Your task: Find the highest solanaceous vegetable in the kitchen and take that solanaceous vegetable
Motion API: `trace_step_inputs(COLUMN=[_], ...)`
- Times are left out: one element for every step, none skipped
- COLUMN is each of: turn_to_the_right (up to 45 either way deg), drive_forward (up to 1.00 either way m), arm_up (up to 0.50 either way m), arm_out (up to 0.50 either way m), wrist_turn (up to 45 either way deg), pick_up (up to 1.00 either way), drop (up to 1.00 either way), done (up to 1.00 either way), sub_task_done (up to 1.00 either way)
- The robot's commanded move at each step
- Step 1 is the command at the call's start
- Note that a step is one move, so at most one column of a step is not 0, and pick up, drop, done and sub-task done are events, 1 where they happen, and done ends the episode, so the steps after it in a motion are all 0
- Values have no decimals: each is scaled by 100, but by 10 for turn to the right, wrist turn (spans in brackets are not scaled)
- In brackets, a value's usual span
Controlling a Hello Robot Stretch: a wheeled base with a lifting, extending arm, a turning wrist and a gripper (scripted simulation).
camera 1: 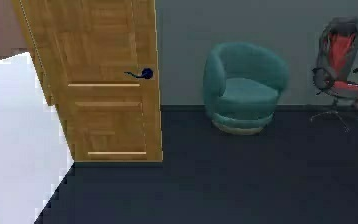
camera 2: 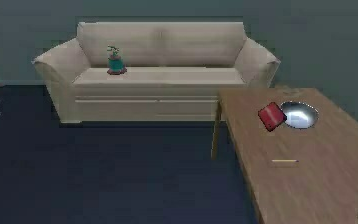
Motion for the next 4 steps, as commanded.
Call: trace_step_inputs(turn_to_the_right=[-450,-210,0,450], drive_forward=[0,0,10,0], arm_up=[0,0,0,0], arm_out=[0,0,0,0], wrist_turn=[0,0,0,0], pick_up=[0,0,0,0], drop=[0,0,0,0], done=[0,0,0,0], sub_task_done=[0,0,0,0])
